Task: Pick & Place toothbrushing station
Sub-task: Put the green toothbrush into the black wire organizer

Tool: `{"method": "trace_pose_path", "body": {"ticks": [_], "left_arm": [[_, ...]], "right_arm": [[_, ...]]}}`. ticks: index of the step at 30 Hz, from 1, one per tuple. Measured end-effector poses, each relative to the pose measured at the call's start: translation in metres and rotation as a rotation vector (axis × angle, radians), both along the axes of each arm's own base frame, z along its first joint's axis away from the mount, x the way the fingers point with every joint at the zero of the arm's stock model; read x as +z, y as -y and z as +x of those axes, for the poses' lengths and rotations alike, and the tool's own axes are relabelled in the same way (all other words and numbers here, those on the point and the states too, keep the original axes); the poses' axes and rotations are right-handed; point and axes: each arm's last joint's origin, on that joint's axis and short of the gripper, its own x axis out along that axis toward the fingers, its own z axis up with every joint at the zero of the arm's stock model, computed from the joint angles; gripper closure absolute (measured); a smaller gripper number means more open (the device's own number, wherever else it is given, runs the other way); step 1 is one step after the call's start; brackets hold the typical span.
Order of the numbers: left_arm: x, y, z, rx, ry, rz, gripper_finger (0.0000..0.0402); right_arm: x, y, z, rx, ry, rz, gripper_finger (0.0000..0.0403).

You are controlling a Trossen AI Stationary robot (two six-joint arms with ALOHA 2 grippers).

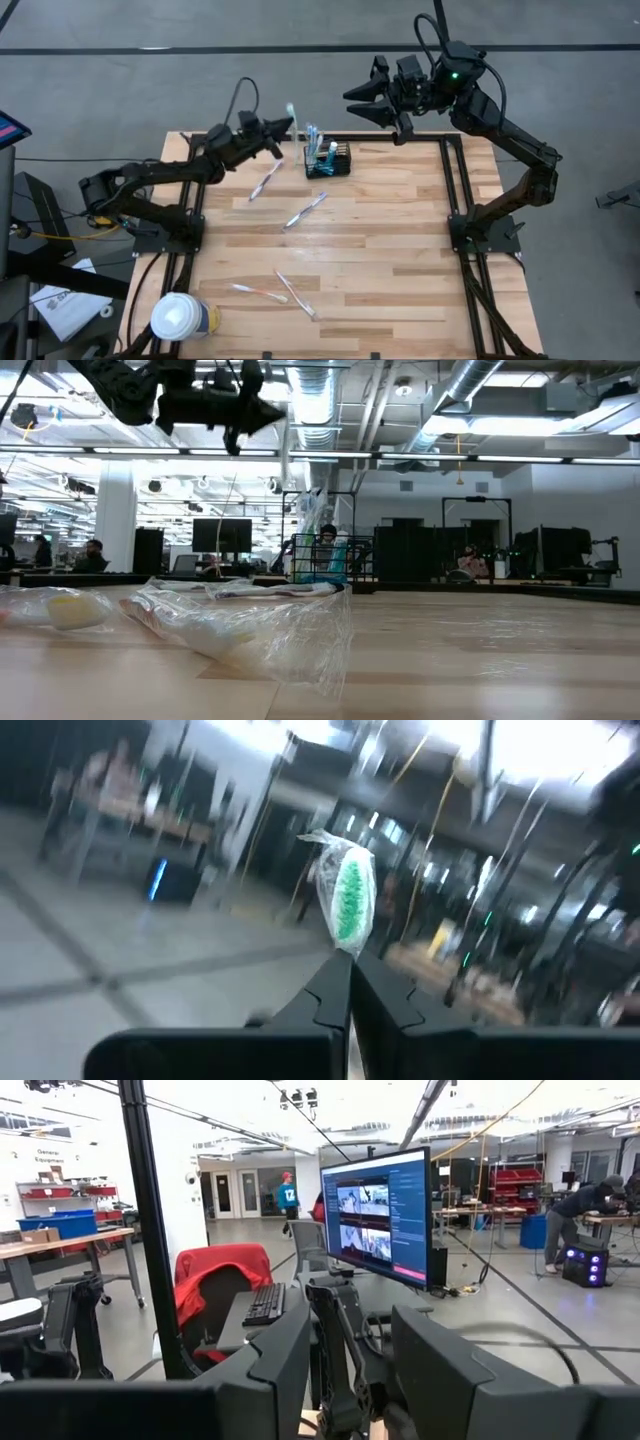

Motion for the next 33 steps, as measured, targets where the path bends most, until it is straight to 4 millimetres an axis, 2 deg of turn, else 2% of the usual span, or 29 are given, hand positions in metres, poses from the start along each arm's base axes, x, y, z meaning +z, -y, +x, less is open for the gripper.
{"method": "trace_pose_path", "body": {"ticks": [2, 8, 19, 23, 33], "left_arm": [[0.004, 0.000, -0.001, 0.016, 0.037, 0.042, 0.0401], [-0.003, -0.002, 0.004, 0.075, -0.042, 0.106, 0.0401], [-0.041, -0.009, 0.032, 0.054, -0.078, 0.128, 0.0401], [-0.050, -0.012, 0.036, 0.057, -0.077, 0.128, 0.0401], [-0.056, -0.013, 0.038, 0.085, -0.149, 0.213, 0.0401]], "right_arm": [[-0.001, 0.000, 0.000, 0.000, -0.009, 0.004, 0.0269], [-0.004, 0.003, 0.001, -0.006, -0.040, 0.040, 0.0269], [-0.008, 0.007, 0.000, -0.018, -0.085, 0.070, 0.0269], [-0.012, 0.007, 0.001, -0.018, -0.119, 0.079, 0.0269], [-0.019, 0.007, 0.001, -0.022, -0.177, 0.059, 0.0269]]}}
